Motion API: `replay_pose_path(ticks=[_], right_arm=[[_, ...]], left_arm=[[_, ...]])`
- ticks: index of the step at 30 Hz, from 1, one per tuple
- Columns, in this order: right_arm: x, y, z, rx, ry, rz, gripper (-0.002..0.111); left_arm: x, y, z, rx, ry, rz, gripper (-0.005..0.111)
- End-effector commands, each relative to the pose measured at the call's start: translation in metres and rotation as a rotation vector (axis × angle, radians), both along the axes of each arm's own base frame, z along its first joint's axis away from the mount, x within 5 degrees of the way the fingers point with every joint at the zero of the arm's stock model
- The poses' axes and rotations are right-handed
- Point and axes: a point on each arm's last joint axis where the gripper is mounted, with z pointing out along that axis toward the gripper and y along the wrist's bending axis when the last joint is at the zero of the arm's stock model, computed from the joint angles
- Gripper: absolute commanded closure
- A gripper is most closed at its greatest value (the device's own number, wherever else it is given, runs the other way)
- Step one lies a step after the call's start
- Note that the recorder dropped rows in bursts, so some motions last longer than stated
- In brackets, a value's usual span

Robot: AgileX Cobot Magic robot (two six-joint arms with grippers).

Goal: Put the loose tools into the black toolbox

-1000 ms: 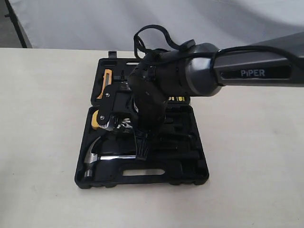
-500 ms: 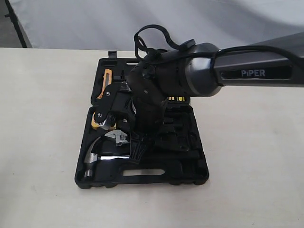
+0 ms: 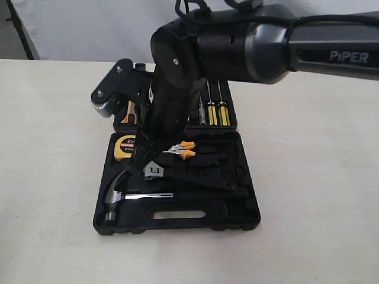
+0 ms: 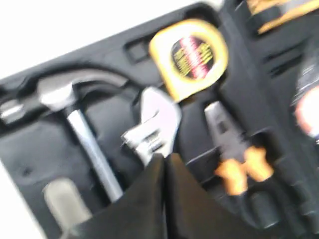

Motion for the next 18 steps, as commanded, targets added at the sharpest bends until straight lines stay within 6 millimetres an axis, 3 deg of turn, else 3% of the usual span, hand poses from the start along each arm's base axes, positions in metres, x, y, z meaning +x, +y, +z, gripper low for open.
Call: replay_pose_path(ticks=[1,5,8,13,18], right_arm=[[0.0,-0.015,-0.037,-0.14,0.222,-0.038,0.108],[0.011,-0.031,-0.06,-0.164,0.316,-0.107,0.108],[0.018,-0.038,-0.061,-0.147,0.313,-0.131,0.108],[0.032,-0.058,-0.06,-0.229,0.243,-0.132,0.108],[0.029,-0.056,-0.041,-0.154,0.214,-0.138,0.108]], left_arm=[[-0.002,0.0,-0.001,-0.027,-0.005,0.001,0.105],[-0.002,0.0,-0.001,-0.027,-0.005,0.001,0.105],[-0.002,0.0,-0.001,-0.027,-0.005,0.001,0.105],[-0.002,0.0,-0.001,-0.027,-0.005,0.001,0.105],[-0.002,0.0,-0.001,-0.027,-0.005,0.001,0.105]])
